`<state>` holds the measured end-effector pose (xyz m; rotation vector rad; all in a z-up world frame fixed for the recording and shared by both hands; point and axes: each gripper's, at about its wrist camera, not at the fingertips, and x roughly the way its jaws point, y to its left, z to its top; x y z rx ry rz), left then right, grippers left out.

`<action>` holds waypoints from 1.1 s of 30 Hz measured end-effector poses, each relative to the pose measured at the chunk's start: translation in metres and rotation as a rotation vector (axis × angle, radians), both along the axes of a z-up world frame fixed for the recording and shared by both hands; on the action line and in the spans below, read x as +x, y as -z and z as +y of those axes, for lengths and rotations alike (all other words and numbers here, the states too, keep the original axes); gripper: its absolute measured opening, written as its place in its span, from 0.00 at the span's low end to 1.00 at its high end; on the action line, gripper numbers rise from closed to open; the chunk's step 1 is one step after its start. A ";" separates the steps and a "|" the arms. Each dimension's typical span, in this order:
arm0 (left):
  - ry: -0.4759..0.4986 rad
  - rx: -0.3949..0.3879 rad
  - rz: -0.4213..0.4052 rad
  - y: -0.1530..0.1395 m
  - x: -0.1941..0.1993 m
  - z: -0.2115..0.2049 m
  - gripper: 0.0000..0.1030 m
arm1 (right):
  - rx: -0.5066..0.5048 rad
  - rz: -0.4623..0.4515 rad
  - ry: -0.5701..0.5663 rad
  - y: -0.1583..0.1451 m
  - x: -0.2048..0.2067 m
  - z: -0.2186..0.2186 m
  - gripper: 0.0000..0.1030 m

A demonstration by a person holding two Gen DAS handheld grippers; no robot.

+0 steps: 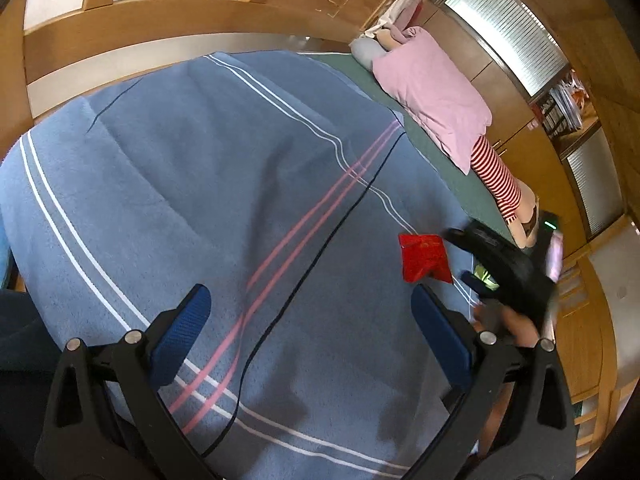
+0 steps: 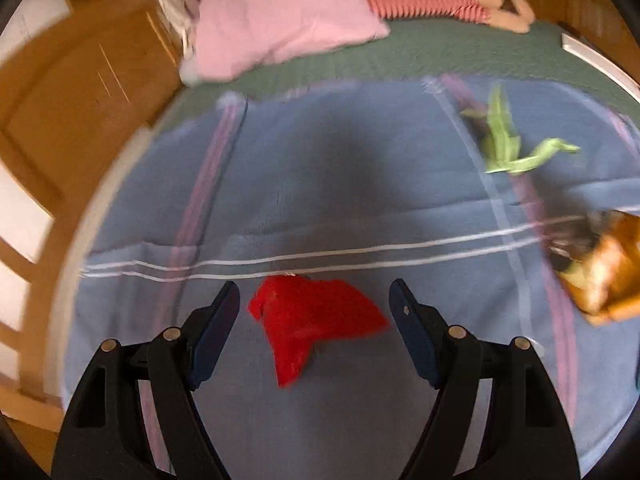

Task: Collect trash
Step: 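Reach the left tool to the red packet while the right tool approaches the blue cloth, then grasp the red packet with the left tool while the right tool grasps the light blue cloth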

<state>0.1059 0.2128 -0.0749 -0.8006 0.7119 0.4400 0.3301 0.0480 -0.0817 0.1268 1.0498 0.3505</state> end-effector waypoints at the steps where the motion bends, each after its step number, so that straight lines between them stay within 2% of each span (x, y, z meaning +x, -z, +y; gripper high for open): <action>1: 0.003 0.002 0.004 0.000 0.001 -0.001 0.97 | -0.023 0.031 -0.006 0.010 0.004 0.008 0.73; 4: 0.017 0.000 0.015 0.002 0.005 -0.003 0.97 | -0.023 0.055 -0.044 0.024 -0.001 0.012 0.50; 7: 0.015 -0.011 0.012 0.002 0.003 -0.002 0.97 | 0.016 0.033 -0.090 0.025 -0.022 0.001 0.38; 12: 0.010 -0.006 0.015 0.002 0.002 -0.001 0.97 | 0.095 0.091 -0.161 0.012 -0.061 -0.036 0.35; 18: 0.042 0.029 0.039 0.000 0.011 -0.008 0.97 | 0.074 0.119 -0.306 -0.005 -0.121 -0.072 0.35; 21: 0.073 0.046 0.062 0.002 0.017 -0.014 0.97 | 0.038 0.116 -0.339 -0.008 -0.141 -0.084 0.41; 23: 0.096 0.048 0.079 0.004 0.020 -0.017 0.97 | 0.043 0.111 -0.334 -0.011 -0.149 -0.091 0.57; 27: 0.125 0.065 0.100 0.005 0.025 -0.021 0.97 | 0.119 0.041 -0.258 -0.028 -0.152 -0.125 0.66; 30: 0.135 0.072 0.105 0.007 0.025 -0.024 0.97 | 0.121 -0.099 -0.118 -0.053 -0.155 -0.166 0.66; 31: 0.137 0.072 0.106 0.007 0.025 -0.025 0.97 | 0.080 -0.193 -0.029 -0.064 -0.158 -0.184 0.68; 32: 0.138 0.071 0.107 0.007 0.025 -0.025 0.97 | 0.011 -0.280 0.068 -0.073 -0.160 -0.202 0.77; 33: 0.138 0.069 0.107 0.007 0.025 -0.024 0.97 | -0.041 -0.323 0.143 -0.076 -0.160 -0.215 0.80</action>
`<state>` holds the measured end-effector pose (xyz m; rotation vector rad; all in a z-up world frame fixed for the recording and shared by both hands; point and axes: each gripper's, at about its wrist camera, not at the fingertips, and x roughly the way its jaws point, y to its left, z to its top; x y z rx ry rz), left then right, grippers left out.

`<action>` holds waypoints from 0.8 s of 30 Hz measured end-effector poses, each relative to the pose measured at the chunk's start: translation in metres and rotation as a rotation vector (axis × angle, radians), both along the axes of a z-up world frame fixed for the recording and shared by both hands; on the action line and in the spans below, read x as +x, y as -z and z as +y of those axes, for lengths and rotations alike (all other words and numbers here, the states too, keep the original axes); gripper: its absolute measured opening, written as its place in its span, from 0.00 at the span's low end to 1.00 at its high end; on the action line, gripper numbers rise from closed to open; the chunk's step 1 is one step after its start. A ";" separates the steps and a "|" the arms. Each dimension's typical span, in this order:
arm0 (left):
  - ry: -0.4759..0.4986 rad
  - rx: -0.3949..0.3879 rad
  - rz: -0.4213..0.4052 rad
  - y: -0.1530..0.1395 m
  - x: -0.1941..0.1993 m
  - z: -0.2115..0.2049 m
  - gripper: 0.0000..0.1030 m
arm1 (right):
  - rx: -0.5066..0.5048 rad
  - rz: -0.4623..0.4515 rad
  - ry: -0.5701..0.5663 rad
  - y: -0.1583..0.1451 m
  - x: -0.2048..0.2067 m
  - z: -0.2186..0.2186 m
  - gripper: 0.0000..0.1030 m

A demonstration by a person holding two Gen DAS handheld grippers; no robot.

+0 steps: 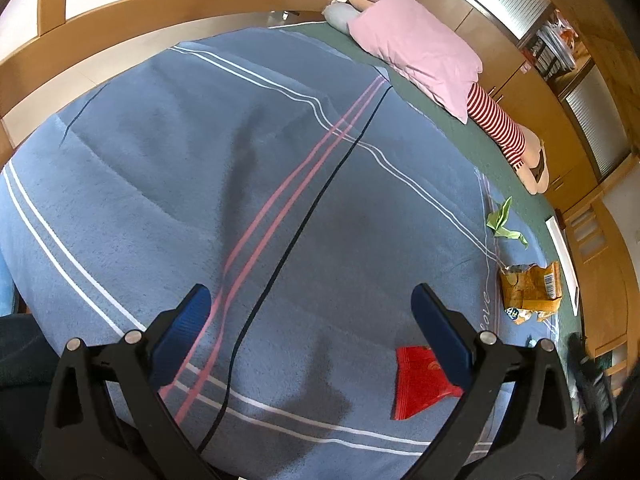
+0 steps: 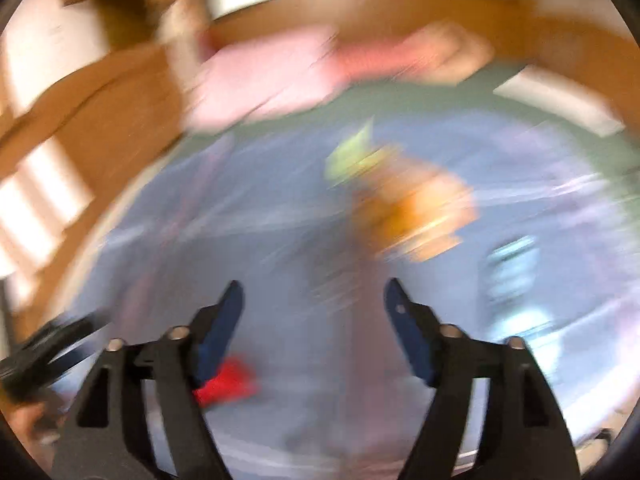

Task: Collect trash
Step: 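Grasp the red packet with the left tool while the right tool grasps the light blue cloth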

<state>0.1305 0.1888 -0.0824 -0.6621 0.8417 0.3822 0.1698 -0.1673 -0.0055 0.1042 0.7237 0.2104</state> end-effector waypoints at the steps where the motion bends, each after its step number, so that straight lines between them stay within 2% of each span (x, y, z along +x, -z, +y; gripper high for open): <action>1: 0.001 -0.002 0.001 0.000 0.000 0.000 0.97 | -0.046 -0.024 0.113 -0.001 0.004 -0.019 0.84; 2: 0.001 -0.003 0.002 0.001 0.000 0.000 0.97 | -0.080 -0.008 0.197 0.004 0.012 -0.038 0.85; 6: 0.007 0.000 0.008 0.002 0.001 -0.001 0.97 | -0.158 0.180 0.352 0.048 0.049 -0.091 0.85; 8: 0.016 0.009 0.017 0.002 0.002 -0.003 0.97 | -0.105 0.309 0.366 0.077 0.061 -0.113 0.85; 10: 0.034 0.020 0.033 0.004 0.004 -0.006 0.97 | 0.000 0.382 0.351 0.097 0.062 -0.124 0.84; 11: 0.047 0.024 0.042 0.005 0.006 -0.009 0.97 | 0.018 0.412 0.340 0.102 0.062 -0.126 0.77; 12: 0.070 0.030 0.057 0.007 0.009 -0.012 0.97 | 0.023 0.419 0.325 0.103 0.064 -0.124 0.72; 14: 0.098 0.042 0.069 0.008 0.012 -0.017 0.97 | 0.024 0.398 0.292 0.097 0.065 -0.115 0.49; 15: 0.104 0.048 0.071 0.008 0.012 -0.019 0.97 | 0.031 0.406 0.257 0.096 0.066 -0.109 0.43; 16: 0.106 0.055 0.072 0.008 0.012 -0.020 0.97 | 0.031 0.414 0.231 0.095 0.067 -0.104 0.31; 20: 0.101 0.050 0.077 0.008 0.012 -0.019 0.97 | 0.076 0.401 0.155 0.087 0.062 -0.094 0.29; 24: 0.114 0.038 0.074 0.009 0.013 -0.019 0.97 | 0.150 0.384 0.062 0.065 0.049 -0.083 0.29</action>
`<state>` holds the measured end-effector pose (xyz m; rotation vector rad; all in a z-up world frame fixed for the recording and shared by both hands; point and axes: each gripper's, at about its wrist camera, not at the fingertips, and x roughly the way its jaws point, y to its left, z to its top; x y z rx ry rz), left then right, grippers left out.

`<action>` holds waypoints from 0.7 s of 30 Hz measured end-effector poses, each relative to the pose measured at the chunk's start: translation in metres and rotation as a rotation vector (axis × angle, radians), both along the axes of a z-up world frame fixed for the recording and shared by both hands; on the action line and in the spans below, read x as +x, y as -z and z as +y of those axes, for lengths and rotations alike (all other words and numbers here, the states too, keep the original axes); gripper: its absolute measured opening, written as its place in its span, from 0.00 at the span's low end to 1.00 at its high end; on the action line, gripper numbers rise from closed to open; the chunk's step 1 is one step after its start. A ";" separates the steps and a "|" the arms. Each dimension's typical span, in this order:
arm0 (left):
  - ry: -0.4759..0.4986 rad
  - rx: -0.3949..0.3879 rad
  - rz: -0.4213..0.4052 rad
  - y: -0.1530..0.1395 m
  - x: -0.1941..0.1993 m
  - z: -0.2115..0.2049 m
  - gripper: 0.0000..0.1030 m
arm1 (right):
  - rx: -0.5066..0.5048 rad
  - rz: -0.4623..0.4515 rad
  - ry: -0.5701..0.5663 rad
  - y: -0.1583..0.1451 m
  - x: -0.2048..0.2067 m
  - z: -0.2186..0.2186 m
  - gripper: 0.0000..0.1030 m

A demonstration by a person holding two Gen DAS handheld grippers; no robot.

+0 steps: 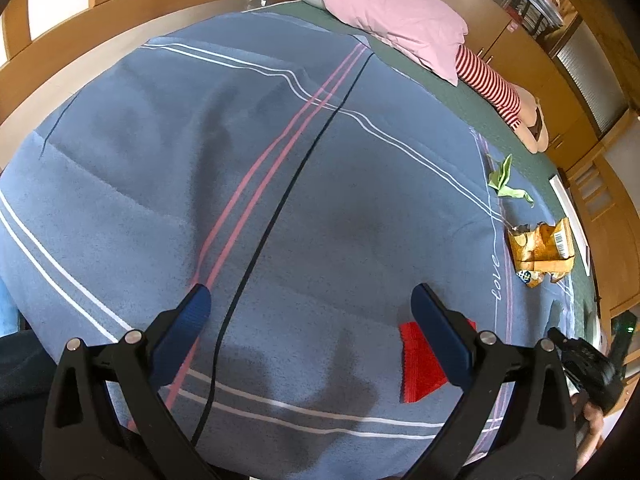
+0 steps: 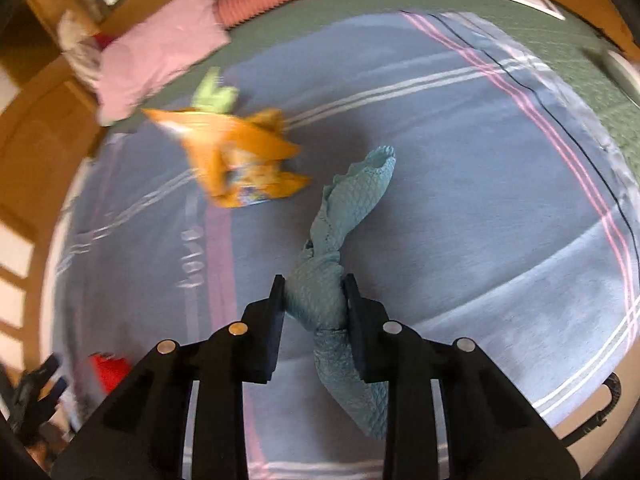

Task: Collect trash
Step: 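Grasp the red packet with the left tool while the right tool grasps the light blue cloth, then lift the red packet and blue cloth with both tools toward the white bag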

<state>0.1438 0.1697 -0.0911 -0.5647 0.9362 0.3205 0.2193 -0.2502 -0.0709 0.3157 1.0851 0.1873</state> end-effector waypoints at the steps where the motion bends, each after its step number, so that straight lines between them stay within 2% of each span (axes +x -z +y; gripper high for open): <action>1: 0.010 -0.015 -0.002 0.001 0.001 0.000 0.97 | 0.024 -0.010 -0.018 -0.007 -0.005 0.001 0.29; 5: 0.039 -0.104 0.000 0.008 0.013 -0.007 0.97 | 0.108 -0.026 -0.070 -0.028 -0.024 0.004 0.29; 9: 0.149 -0.166 0.033 0.015 0.044 -0.042 0.97 | 0.127 -0.027 -0.079 -0.037 -0.044 0.006 0.29; 11: 0.216 -0.131 0.044 0.016 0.057 -0.068 0.97 | 0.132 -0.022 -0.093 -0.037 -0.059 0.007 0.29; 14: 0.360 0.020 0.120 0.029 0.069 -0.111 0.97 | 0.085 -0.032 -0.124 -0.039 -0.080 0.011 0.29; 15: 0.380 0.056 0.148 0.034 0.070 -0.117 0.96 | 0.070 -0.038 -0.132 -0.039 -0.084 0.012 0.29; 17: 0.401 0.135 0.173 0.039 0.068 -0.124 0.87 | 0.033 -0.058 -0.146 -0.041 -0.097 0.016 0.29; 18: 0.404 0.154 0.160 0.038 0.067 -0.125 0.78 | 0.022 -0.065 -0.148 -0.039 -0.099 0.017 0.29; 19: 0.413 0.165 0.138 0.036 0.064 -0.125 0.63 | 0.009 -0.075 -0.152 -0.040 -0.105 0.020 0.29; 20: 0.423 0.163 0.124 0.034 0.062 -0.124 0.60 | -0.001 -0.084 -0.158 -0.039 -0.109 0.023 0.29; 21: 0.424 0.159 0.113 0.033 0.059 -0.123 0.53 | -0.007 -0.089 -0.164 -0.038 -0.112 0.025 0.29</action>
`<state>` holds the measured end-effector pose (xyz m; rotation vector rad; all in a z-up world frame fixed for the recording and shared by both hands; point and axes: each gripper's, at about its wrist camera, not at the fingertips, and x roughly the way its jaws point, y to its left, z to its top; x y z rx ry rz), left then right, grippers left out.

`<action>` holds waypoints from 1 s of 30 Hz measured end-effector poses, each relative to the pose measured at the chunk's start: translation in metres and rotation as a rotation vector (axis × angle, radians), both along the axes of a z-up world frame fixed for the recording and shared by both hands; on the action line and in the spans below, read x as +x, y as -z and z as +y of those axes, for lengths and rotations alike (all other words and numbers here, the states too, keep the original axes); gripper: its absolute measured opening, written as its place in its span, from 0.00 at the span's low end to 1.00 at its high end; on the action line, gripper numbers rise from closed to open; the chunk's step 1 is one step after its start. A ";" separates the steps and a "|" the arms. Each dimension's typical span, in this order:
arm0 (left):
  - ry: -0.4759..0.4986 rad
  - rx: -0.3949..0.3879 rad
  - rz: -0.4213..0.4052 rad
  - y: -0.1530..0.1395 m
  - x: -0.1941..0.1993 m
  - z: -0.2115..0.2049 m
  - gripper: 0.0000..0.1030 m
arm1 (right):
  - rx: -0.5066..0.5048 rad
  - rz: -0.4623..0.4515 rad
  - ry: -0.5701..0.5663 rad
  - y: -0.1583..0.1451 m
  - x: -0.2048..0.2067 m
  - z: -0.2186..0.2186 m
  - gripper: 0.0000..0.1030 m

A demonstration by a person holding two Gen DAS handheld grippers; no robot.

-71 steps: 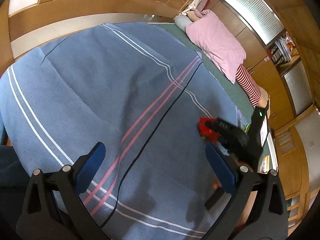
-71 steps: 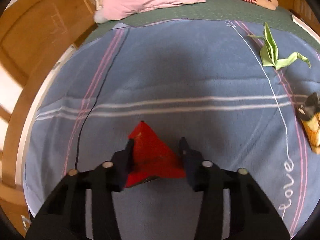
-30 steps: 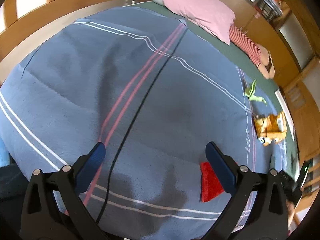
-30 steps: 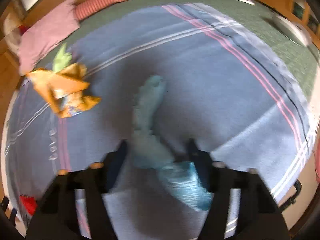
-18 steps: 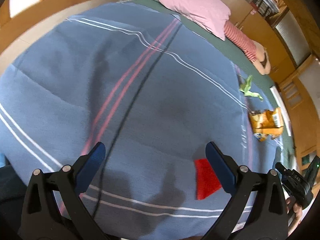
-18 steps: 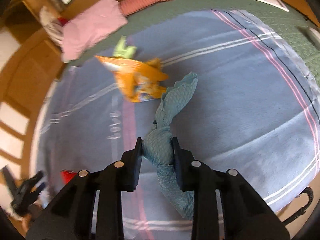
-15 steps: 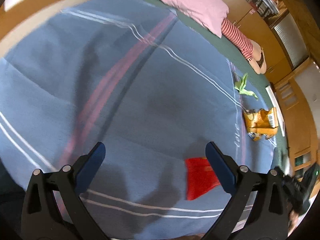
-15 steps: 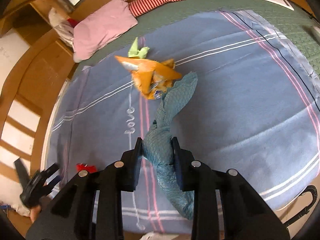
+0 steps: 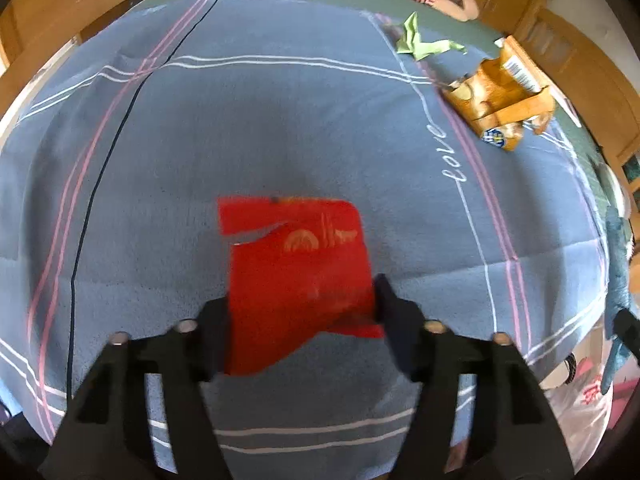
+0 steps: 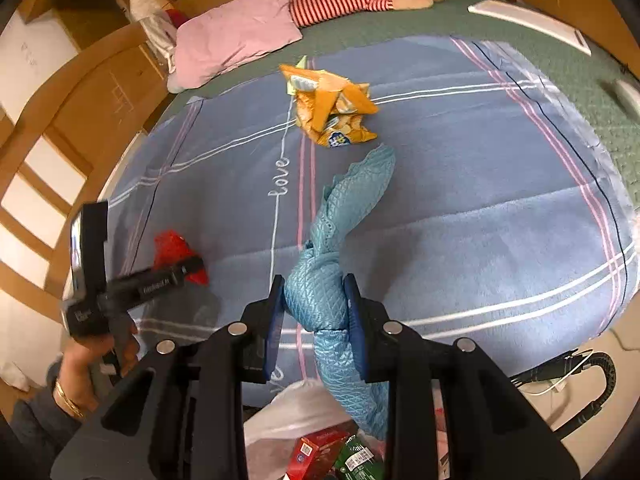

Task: Collect trash
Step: 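Lift the red packet and blue cloth with both tools toward the white bag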

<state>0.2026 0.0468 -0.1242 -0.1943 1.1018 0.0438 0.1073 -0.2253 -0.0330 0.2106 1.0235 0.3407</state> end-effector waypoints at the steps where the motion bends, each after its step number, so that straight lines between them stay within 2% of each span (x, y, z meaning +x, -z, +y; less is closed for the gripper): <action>1: -0.003 -0.007 -0.008 -0.001 -0.003 0.002 0.47 | -0.005 -0.005 -0.006 0.001 -0.004 0.003 0.29; 3: -0.030 -0.012 -0.057 -0.010 -0.015 0.009 0.43 | -0.016 -0.017 -0.019 0.002 -0.012 0.011 0.29; 7: -0.069 0.028 -0.235 -0.044 -0.041 0.018 0.42 | -0.022 -0.051 -0.054 -0.003 -0.027 0.022 0.29; 9: -0.074 0.024 -0.295 -0.055 -0.057 0.016 0.42 | -0.023 -0.064 -0.064 -0.008 -0.034 0.024 0.29; 16: 0.022 -0.073 -0.286 -0.052 -0.087 -0.005 0.42 | -0.087 -0.078 -0.068 -0.022 -0.077 -0.001 0.29; 21: 0.114 -0.089 -0.290 -0.049 -0.099 -0.025 0.42 | -0.149 0.017 -0.043 -0.003 -0.110 -0.026 0.29; 22: 0.125 -0.092 -0.287 -0.046 -0.099 -0.029 0.42 | -0.165 0.059 -0.045 0.005 -0.114 -0.029 0.32; 24: 0.151 -0.091 -0.276 -0.043 -0.100 -0.035 0.42 | -0.215 0.116 -0.043 0.018 -0.120 -0.033 0.51; 25: 0.160 -0.089 -0.273 -0.042 -0.101 -0.038 0.42 | -0.243 0.122 -0.027 0.021 -0.122 -0.034 0.68; 26: 0.172 -0.083 -0.275 -0.042 -0.102 -0.041 0.42 | -0.262 0.113 0.003 0.020 -0.124 -0.038 0.73; 30: 0.220 -0.075 -0.311 -0.046 -0.112 -0.050 0.42 | -0.158 0.063 0.083 0.002 -0.123 -0.055 0.75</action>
